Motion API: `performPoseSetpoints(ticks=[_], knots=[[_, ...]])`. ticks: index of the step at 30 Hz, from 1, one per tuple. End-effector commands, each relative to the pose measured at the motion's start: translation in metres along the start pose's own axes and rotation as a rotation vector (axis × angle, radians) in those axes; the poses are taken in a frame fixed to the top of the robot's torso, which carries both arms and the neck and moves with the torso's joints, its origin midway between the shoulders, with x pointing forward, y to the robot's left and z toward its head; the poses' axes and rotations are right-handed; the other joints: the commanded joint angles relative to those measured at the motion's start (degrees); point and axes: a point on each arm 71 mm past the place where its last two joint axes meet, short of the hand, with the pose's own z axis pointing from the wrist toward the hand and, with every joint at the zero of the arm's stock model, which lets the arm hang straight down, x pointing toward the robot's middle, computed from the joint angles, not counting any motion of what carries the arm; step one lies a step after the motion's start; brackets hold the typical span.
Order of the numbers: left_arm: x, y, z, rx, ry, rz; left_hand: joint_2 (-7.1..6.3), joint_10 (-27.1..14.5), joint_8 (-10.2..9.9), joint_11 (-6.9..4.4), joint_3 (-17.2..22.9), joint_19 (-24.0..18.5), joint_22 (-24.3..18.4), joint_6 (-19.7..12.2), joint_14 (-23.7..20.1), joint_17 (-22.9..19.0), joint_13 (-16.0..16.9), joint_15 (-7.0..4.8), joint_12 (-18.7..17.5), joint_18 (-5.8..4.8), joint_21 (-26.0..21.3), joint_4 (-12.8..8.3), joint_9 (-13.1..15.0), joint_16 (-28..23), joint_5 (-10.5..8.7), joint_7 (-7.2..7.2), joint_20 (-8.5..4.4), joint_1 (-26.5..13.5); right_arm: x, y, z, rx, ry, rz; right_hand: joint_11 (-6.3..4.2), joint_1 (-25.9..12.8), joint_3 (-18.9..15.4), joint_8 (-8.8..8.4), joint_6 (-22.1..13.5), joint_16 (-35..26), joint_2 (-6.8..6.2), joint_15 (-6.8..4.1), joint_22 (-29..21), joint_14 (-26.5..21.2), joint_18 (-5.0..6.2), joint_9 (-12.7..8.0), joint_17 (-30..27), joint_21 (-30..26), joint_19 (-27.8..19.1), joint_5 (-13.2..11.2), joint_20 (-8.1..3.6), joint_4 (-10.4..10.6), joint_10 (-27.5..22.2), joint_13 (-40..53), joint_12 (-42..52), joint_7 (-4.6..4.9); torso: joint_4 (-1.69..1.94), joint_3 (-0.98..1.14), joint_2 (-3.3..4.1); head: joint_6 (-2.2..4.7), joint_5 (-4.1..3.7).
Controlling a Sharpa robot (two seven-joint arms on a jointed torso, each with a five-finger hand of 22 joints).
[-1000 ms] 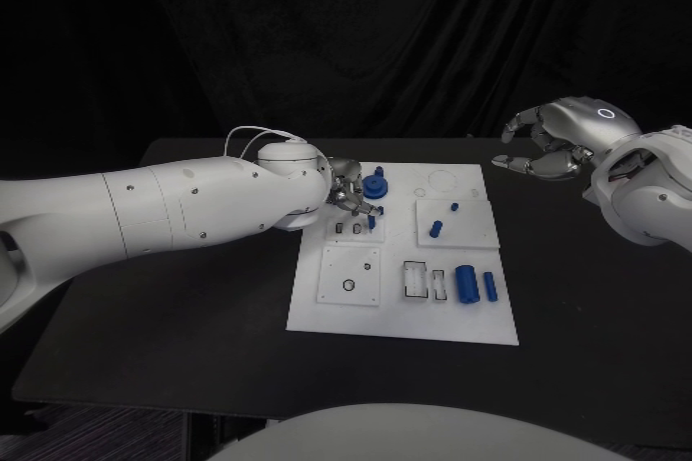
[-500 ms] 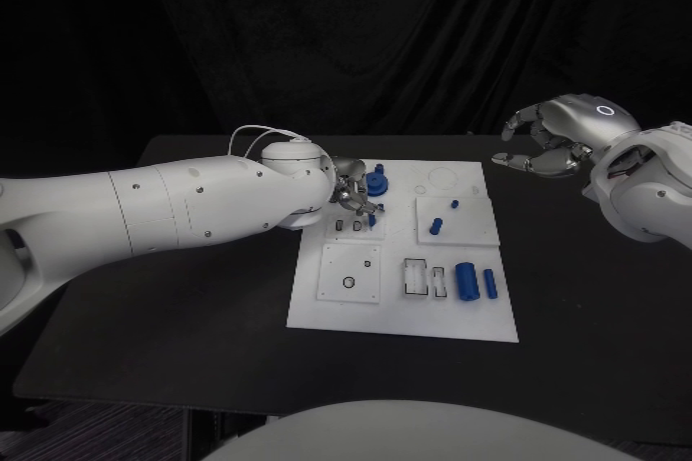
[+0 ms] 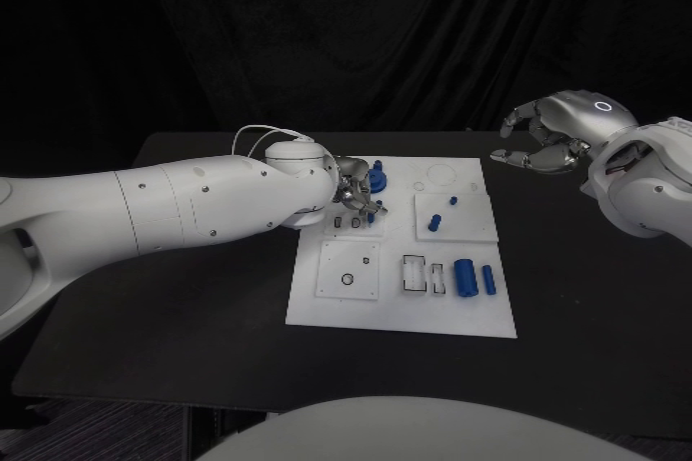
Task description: Assemble the parts on the task board
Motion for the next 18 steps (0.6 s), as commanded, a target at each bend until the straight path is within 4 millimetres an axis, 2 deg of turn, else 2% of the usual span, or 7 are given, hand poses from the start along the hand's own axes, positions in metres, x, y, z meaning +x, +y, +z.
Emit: performPoseSetpoints(ticks=[1, 6, 13, 18], knots=[[0.0024, -0.0026, 0.0008, 0.020, 0.018, 0.010, 0.52, 6.09, -0.45, -0.03, 0.30, -0.43, 2.79, 0.28, 5.98, 15.09, 14.92, 0.49, -0.05, -0.25, -0.26, -0.06, -0.07, 0.15, 0.21, 0.03, -0.13, 0.07, 0.0013, -0.0013, 0.0000, 0.022, 0.007, -0.003, 0.34, 0.21, -0.38, 0.39, 0.52, 0.17, 0.50, 0.17, 9.77, 6.06, 0.44, -0.05, 15.10, -0.30, -0.46, 0.27, -0.04, -0.07, 5.98, 15.09, 0.15, -0.09, -0.01, 0.05, 0.00, 0.00, 0.03], [0.0039, -0.0018, 0.0013, 0.015, 0.029, 0.013, 0.55, 6.09, -0.68, -0.03, 0.45, -0.42, 2.82, 0.53, 5.98, 15.09, 14.92, 0.51, -0.05, -0.26, -0.28, -0.15, -0.08, 0.15, 0.31, 0.00, -0.10, 0.18, 0.0017, -0.0011, 0.0003, 0.023, 0.011, -0.003, 0.33, 0.21, -0.40, 0.40, 0.56, 0.17, 0.52, 0.16, 9.77, 6.06, 0.43, -0.06, 15.10, -0.28, -0.44, 0.26, -0.04, -0.06, 5.98, 15.09, 0.15, -0.09, -0.13, 0.07, -0.01, 0.00, 0.14], [0.0050, -0.0023, 0.0013, 0.016, 0.031, 0.013, 0.41, 6.09, -1.49, -0.06, 0.94, -0.52, 2.70, 0.97, 5.98, 15.09, 14.92, 0.51, -0.05, -0.21, -0.46, -0.45, -0.05, 0.15, 0.93, -0.04, -0.06, 0.75, 0.0020, -0.0008, 0.0002, 0.022, 0.016, -0.004, 0.33, 0.22, -0.42, 0.41, 0.65, 0.17, 0.57, 0.15, 9.74, 6.06, 0.45, -0.07, 15.10, -0.36, -0.49, 0.27, -0.05, -0.06, 5.98, 15.09, 0.15, -0.10, -0.07, 0.11, 0.02, 0.00, 0.18], [0.0053, -0.0025, 0.0017, 0.019, 0.033, 0.013, -0.01, 6.09, -2.98, -0.07, 1.89, -0.61, 2.61, 1.46, 5.98, 15.09, 14.92, 0.50, -0.05, -0.17, -0.71, -0.66, 0.19, 0.15, 3.50, -0.07, -0.05, 1.63, 0.0022, -0.0002, 0.0004, 0.020, 0.018, -0.004, 0.32, 0.27, -0.42, 0.42, 0.74, 0.17, 0.66, 0.14, 9.69, 6.06, 0.49, -0.10, 15.10, -0.53, -0.60, 0.32, -0.06, -0.07, 5.98, 15.09, 0.15, -0.11, -0.04, 0.12, 0.01, 0.00, 0.25]])
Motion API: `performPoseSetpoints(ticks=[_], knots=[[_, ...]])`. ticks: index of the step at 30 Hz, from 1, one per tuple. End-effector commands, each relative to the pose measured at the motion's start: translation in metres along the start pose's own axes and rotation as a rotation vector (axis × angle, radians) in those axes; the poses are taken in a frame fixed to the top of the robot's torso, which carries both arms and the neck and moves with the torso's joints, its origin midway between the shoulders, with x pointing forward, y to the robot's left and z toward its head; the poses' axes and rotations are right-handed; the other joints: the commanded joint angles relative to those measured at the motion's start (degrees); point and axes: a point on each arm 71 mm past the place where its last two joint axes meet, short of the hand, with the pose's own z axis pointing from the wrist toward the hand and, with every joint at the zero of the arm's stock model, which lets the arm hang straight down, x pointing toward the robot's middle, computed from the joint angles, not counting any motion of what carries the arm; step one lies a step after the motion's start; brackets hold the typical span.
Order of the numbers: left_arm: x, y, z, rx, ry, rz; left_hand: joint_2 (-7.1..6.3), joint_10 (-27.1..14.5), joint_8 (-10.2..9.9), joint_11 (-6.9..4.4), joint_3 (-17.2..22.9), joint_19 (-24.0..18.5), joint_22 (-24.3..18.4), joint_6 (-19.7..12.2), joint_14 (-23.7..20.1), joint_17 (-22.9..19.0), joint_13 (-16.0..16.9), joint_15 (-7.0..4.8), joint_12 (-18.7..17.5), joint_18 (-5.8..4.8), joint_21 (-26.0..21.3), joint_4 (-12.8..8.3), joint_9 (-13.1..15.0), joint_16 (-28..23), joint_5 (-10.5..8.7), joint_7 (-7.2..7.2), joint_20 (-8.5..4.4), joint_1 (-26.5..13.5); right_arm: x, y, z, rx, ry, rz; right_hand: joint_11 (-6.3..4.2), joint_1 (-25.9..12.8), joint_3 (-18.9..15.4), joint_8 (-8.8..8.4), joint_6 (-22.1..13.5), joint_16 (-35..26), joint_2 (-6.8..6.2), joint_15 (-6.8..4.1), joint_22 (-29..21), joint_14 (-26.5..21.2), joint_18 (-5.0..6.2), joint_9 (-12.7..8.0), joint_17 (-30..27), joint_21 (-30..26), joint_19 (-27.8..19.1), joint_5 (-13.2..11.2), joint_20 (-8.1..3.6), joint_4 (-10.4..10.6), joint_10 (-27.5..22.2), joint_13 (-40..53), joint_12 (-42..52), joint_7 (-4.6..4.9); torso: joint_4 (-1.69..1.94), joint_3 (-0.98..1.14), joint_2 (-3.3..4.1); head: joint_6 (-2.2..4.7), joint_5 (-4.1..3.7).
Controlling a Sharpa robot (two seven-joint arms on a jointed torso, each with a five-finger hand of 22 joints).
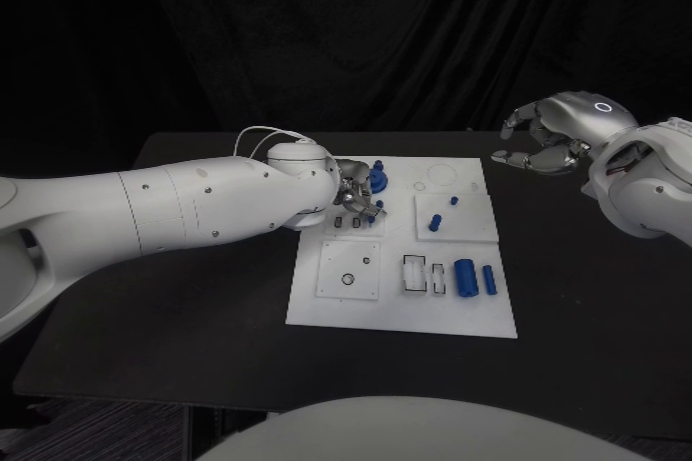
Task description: Assemble the parts on the task board
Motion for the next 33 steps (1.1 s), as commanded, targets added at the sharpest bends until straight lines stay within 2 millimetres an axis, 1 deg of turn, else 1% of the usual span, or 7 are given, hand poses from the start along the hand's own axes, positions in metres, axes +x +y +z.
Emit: performPoseSetpoints(ticks=[1, 7, 14, 18, 30, 32, 33], knots=[[0.0017, -0.0026, 0.0006, 0.020, 0.015, 0.008, -0.14, 6.23, -0.85, -0.21, 0.67, -0.41, 2.59, 0.64, 5.98, 15.09, 14.93, 0.50, -0.27, -0.16, -0.32, -0.07, 0.22, 0.15, 1.51, 0.01, 0.17, 0.82, 0.0013, -0.0006, -0.0002, 0.018, 0.008, -0.002, 0.31, 0.11, -0.42, 0.20, 0.39, 0.17, 0.48, 0.13, 9.64, 6.06, 0.52, -0.14, 15.09, -0.34, -0.47, 0.40, 0.14, -0.12, 5.98, 15.09, 0.15, -0.12, 0.05, 0.00, 0.01, 0.00, 0.04], [0.0017, -0.0023, 0.0013, 0.023, 0.014, 0.007, -0.74, 6.23, -2.44, -0.24, 2.29, -0.49, 2.55, 0.93, 5.98, 15.09, 14.93, 0.48, -0.27, -0.13, -0.57, -0.15, 0.76, 0.15, 5.00, -0.02, 0.16, 1.86, 0.0011, 0.0000, -0.0003, 0.015, 0.006, -0.001, 0.25, 0.66, -0.31, 0.13, 0.64, 0.17, 0.82, 0.07, 9.56, 6.06, 0.57, -0.32, 15.09, -0.62, -0.55, 0.99, 0.09, -0.28, 5.98, 15.09, 0.15, -0.19, 0.09, -0.07, 0.02, 0.00, -0.06], [0.0028, -0.0010, 0.0023, 0.021, 0.023, 0.010, -1.24, 6.23, -3.46, -0.31, 4.15, -0.46, 2.65, 1.13, 5.98, 15.09, 14.93, 0.43, -0.27, -0.13, -0.67, -0.23, 1.25, 0.15, 6.46, -0.09, 0.11, 2.77, 0.0008, 0.0016, -0.0004, 0.006, 0.001, 0.001, 0.11, 1.37, -0.16, 0.11, 1.08, 0.17, 1.13, -0.05, 9.53, 6.06, 0.59, -0.54, 15.09, -0.82, -0.52, 1.93, -0.02, -0.43, 5.98, 15.09, 0.15, -0.34, 0.10, -0.06, 0.03, 0.00, -0.19], [0.0038, -0.0007, 0.0027, 0.021, 0.030, 0.011, -2.05, 6.23, -4.08, -0.36, 5.60, -0.45, 2.69, 1.41, 5.98, 15.09, 14.93, 0.38, -0.27, -0.12, -0.76, -0.40, 1.69, 0.15, 7.57, -0.15, 0.07, 3.38, 0.0008, 0.0017, -0.0003, 0.005, 0.001, 0.001, 0.06, 1.71, -0.07, 0.09, 1.25, 0.17, 1.23, -0.10, 9.51, 6.06, 0.60, -0.63, 15.09, -0.91, -0.51, 2.36, -0.07, -0.51, 5.98, 15.09, 0.15, -0.39, 0.08, -0.06, 0.04, 0.00, -0.12], [0.0071, -0.0003, 0.0033, 0.025, 0.049, 0.015, -2.87, 6.23, -5.07, -0.37, 7.14, -0.67, 2.47, 1.61, 5.98, 15.09, 14.93, 0.36, -0.27, -0.04, -1.05, -0.63, 1.70, 0.15, 7.84, -0.12, 0.04, 3.90, 0.0010, 0.0013, 0.0001, 0.009, 0.002, 0.000, -0.01, 2.37, 0.10, 0.04, 1.52, 0.17, 1.36, -0.19, 9.48, 6.06, 0.63, -0.80, 15.09, -1.10, -0.51, 3.08, -0.15, -0.72, 5.98, 15.09, 0.15, -0.44, 0.02, -0.09, 0.02, 0.00, 0.04], [0.0076, 0.0000, 0.0035, 0.027, 0.049, 0.014, -3.40, 6.23, -5.91, -0.38, 8.56, -0.71, 2.47, 2.09, 5.98, 15.09, 14.93, 0.35, -0.27, -0.03, -1.16, -0.79, 1.41, 0.15, 7.69, -0.12, 0.03, 4.23, 0.0012, 0.0013, 0.0002, 0.009, 0.003, 0.000, -0.03, 2.60, 0.17, 0.03, 1.60, 0.17, 1.40, -0.21, 9.44, 6.06, 0.65, -0.85, 15.09, -1.24, -0.57, 3.26, -0.18, -0.80, 5.98, 15.09, 0.15, -0.44, 0.05, -0.11, -0.01, 0.00, -0.10], [0.0078, 0.0002, 0.0035, 0.027, 0.049, 0.014, -3.87, 6.23, -6.54, -0.39, 9.91, -0.69, 2.53, 2.44, 5.98, 15.09, 14.93, 0.33, -0.27, -0.03, -1.22, -0.82, 1.25, 0.15, 7.02, -0.13, 0.01, 4.36, 0.0012, 0.0012, 0.0002, 0.010, 0.004, 0.000, -0.03, 2.60, 0.17, 0.03, 1.60, 0.17, 1.40, -0.21, 9.44, 6.06, 0.65, -0.85, 15.09, -1.24, -0.57, 3.26, -0.18, -0.80, 5.98, 15.09, 0.15, -0.44, 0.05, -0.11, -0.03, 0.00, -0.09]])
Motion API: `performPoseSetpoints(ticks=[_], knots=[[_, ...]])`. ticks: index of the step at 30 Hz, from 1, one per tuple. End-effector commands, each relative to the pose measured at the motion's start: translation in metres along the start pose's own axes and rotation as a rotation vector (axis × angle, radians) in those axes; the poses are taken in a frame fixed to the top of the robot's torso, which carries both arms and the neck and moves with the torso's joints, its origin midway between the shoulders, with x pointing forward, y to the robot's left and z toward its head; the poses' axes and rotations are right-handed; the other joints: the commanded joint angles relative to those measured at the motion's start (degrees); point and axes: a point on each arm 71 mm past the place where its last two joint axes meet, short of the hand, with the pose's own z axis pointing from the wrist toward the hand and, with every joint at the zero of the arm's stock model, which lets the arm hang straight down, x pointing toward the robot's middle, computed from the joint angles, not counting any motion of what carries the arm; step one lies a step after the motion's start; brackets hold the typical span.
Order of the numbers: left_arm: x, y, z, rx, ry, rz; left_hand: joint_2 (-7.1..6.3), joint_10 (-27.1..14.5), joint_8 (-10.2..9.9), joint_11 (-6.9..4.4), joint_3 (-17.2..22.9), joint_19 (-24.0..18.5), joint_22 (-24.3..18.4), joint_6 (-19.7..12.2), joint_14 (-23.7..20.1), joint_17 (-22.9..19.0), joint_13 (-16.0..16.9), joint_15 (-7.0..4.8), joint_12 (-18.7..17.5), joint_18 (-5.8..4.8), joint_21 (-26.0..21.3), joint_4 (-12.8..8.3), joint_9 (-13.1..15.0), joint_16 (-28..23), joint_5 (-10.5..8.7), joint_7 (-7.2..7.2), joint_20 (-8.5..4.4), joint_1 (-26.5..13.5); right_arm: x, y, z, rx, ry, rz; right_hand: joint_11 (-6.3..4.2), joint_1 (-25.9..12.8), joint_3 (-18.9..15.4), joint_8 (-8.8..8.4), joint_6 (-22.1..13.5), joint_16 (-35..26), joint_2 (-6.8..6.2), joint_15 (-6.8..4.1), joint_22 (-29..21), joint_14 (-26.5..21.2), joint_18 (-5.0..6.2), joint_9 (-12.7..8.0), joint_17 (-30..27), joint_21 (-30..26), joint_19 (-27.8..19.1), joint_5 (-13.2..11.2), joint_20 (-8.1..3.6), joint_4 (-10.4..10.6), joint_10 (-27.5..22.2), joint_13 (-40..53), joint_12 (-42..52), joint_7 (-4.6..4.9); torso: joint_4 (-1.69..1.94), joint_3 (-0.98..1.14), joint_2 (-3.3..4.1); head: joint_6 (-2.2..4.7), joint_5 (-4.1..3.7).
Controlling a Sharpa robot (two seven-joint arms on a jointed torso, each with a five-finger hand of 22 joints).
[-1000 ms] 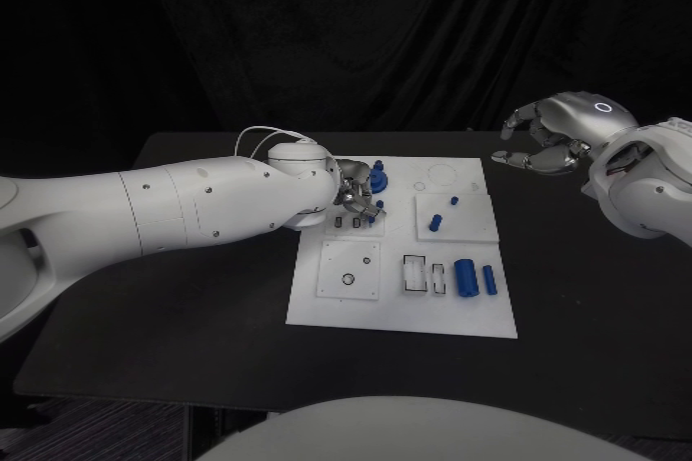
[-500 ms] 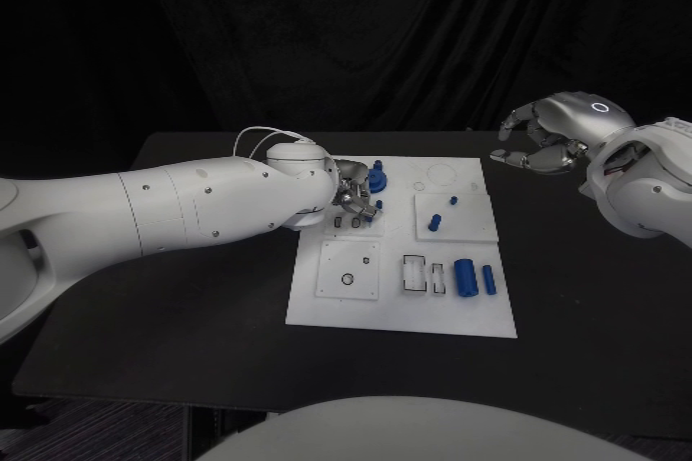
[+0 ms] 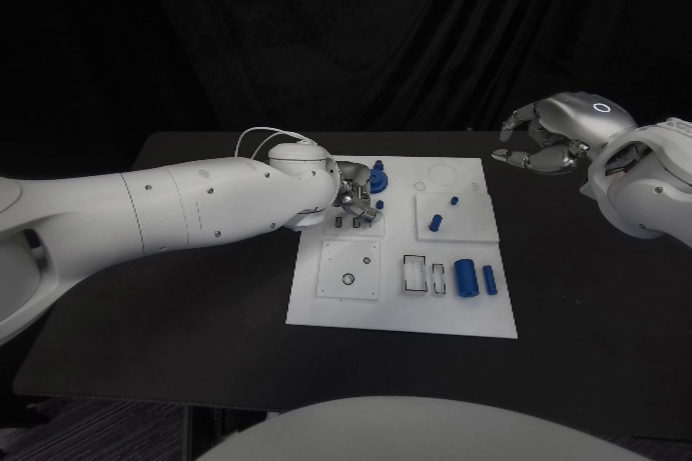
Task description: Assemble the parts on the task board
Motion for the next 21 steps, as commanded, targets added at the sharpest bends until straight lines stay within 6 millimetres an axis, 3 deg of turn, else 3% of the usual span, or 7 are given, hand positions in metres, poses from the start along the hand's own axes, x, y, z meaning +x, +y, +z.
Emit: performPoseSetpoints(ticks=[1, 11, 21], knots=[[0.005, -0.001, 0.001, 0.018, 0.027, 0.009, -1.00, 6.09, -1.09, -0.26, 2.28, -0.30, 2.53, 0.73, 5.98, 15.10, 14.94, 0.32, -0.20, -0.03, -0.37, -0.13, -0.34, 0.15, -0.54, 0.00, 0.01, 0.32, 0.001, -0.001, 0.000, 0.015, 0.002, -0.002, -0.03, 0.64, 0.01, 0.03, 0.41, 0.17, 0.01, -0.22, 9.42, 6.06, 0.65, -0.09, 15.10, -0.28, -0.18, 0.36, -0.19, -0.32, 5.98, 15.10, 0.15, -0.04, 0.01, -0.01, -0.07, 0.00, -0.09], [0.005, 0.005, -0.003, 0.014, 0.003, -0.007, -4.83, 6.09, -3.18, -0.29, 11.04, -0.22, 2.80, 2.10, 5.98, 15.10, 14.94, 0.29, -0.20, -0.02, -0.70, -0.41, 0.39, 0.15, 3.03, 0.01, -0.03, -0.61, 0.002, -0.003, -0.001, 0.026, 0.009, -0.003, -0.07, 1.31, 0.25, 0.00, 0.60, 0.17, 0.21, -0.28, 9.22, 6.06, 0.79, -0.21, 15.10, -0.93, -0.53, 0.75, -0.25, -0.60, 5.98, 15.10, 0.15, -0.05, 0.01, 0.01, -0.03, 0.00, -0.09], [0.009, 0.017, -0.012, -0.004, 0.022, -0.128, -7.46, 6.09, -3.95, -0.34, 18.24, -0.10, 3.08, 2.89, 5.98, 15.10, 14.94, 0.23, -0.20, -0.02, -0.92, -1.13, 1.81, 0.15, 3.40, -0.03, -0.08, -2.54, 0.003, -0.005, -0.002, 0.038, 0.018, -0.005, -0.08, 1.80, 0.48, -0.04, 0.73, -0.05, 0.46, -0.31, 9.02, 5.83, 0.92, -0.30, 14.80, -1.57, -0.87, 1.01, -0.30, -0.79, 5.98, 15.10, 0.15, -0.03, 0.05, 0.01, -0.08, 0.00, -0.04]])
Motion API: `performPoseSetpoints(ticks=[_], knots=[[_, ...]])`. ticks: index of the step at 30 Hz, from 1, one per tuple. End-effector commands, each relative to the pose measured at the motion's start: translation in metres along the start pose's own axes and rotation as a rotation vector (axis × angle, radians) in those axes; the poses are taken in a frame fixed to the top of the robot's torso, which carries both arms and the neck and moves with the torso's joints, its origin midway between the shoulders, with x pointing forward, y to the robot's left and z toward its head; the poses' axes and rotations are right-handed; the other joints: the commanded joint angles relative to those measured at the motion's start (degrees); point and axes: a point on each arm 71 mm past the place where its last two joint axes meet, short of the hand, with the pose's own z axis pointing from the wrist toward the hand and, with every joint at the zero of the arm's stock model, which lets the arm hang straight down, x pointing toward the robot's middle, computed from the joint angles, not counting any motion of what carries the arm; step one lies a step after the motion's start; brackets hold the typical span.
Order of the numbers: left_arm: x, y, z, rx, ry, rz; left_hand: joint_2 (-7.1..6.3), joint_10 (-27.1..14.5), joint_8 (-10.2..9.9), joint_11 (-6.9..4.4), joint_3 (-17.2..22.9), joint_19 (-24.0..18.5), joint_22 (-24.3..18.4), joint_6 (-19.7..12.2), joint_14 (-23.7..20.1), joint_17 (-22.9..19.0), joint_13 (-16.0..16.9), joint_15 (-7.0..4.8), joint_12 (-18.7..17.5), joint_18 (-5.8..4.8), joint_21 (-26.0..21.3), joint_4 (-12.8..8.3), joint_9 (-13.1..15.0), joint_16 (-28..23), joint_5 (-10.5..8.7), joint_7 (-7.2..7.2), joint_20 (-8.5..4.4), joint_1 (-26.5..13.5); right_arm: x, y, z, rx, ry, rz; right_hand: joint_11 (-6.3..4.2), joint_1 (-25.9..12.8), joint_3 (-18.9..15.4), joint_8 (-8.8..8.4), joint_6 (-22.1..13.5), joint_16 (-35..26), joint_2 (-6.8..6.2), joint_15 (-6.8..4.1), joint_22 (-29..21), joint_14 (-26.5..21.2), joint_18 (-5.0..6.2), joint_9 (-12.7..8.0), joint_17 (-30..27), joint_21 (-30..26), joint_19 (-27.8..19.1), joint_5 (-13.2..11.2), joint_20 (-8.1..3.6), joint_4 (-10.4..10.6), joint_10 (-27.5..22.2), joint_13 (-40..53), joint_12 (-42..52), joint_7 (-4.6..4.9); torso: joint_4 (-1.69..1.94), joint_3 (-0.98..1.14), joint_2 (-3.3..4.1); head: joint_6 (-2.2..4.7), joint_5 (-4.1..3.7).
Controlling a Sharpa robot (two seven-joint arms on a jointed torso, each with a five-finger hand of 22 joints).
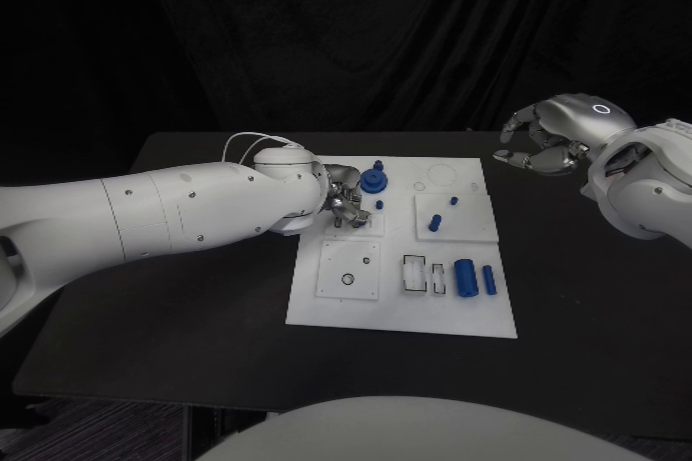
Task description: Assemble the parts on the task board
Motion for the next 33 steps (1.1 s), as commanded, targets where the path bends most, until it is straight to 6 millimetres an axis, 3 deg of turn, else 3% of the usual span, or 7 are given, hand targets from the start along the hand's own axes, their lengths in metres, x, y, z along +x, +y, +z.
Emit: performPoseSetpoints(ticks=[1, 9, 13, 33], knots=[[0.004, 0.002, -0.002, -0.006, 0.024, -0.094, -0.62, 5.96, -0.34, -0.19, 1.60, -0.18, 2.96, 0.51, 5.98, 15.05, 15.06, 0.26, 0.18, 0.01, -0.31, -0.69, 0.28, 0.15, 0.33, -0.17, -0.07, -0.31, 0.002, -0.003, -0.001, 0.028, 0.010, -0.004, -0.08, 0.37, 0.01, -0.04, 0.32, -0.05, -0.06, -0.31, 9.03, 5.83, 0.92, -0.06, 14.80, -0.35, -0.46, 0.37, 0.11, -0.32, 5.98, 15.06, 0.15, -0.04, 0.02, 0.01, -0.04, 0.00, 0.05], [0.006, 0.013, -0.009, -0.049, 0.032, -0.137, -0.96, 5.96, -0.45, -0.16, 2.48, -0.11, 3.07, 0.68, 5.98, 15.05, 15.06, 0.28, 0.18, -0.01, -0.31, -0.61, 0.55, 0.15, 0.00, -0.14, -0.05, -1.10, 0.003, -0.005, -0.001, 0.042, 0.019, 0.013, -0.07, 0.74, 0.17, -0.07, 0.38, -0.21, 0.08, -0.32, 8.91, 5.67, 1.00, -0.13, 14.59, -0.78, -0.68, 0.72, 0.09, -0.49, 5.98, 15.06, 0.15, 0.00, 0.14, -0.01, -0.15, 0.00, -0.01], [0.006, 0.017, -0.011, -0.067, 0.028, -0.145, -1.05, 5.96, -0.47, -0.18, 2.72, -0.12, 3.06, 0.74, 5.98, 15.05, 15.06, 0.27, 0.18, 0.00, -0.34, -0.64, 0.61, 0.15, 0.04, -0.15, -0.05, -1.26, 0.003, -0.005, -0.001, 0.046, 0.024, 0.017, -0.06, 0.83, 0.21, -0.08, 0.41, -0.25, 0.11, -0.31, 8.87, 5.63, 1.02, -0.15, 14.55, -0.91, -0.75, 0.82, 0.09, -0.53, 5.98, 15.06, 0.15, 0.02, 0.02, 0.06, -0.07, 0.00, 0.16], [0.003, 0.020, -0.011, -0.087, -0.009, -0.165, -1.12, 5.96, -1.40, -0.10, 4.66, 0.00, 3.16, 0.47, 5.98, 15.05, 15.06, 0.28, 0.18, -0.01, -0.46, -0.50, 0.71, 0.15, -0.59, 0.06, -0.06, -3.07, 0.006, -0.004, -0.001, 0.055, 0.043, 0.018, -0.01, 1.38, 0.48, -0.12, 0.51, -0.48, 0.34, -0.29, 8.68, 5.41, 1.14, -0.25, 14.25, -1.59, -1.08, 1.54, 0.09, -0.81, 5.98, 15.06, 0.15, 0.07, 0.04, -0.05, 0.18, 0.00, 0.42]])
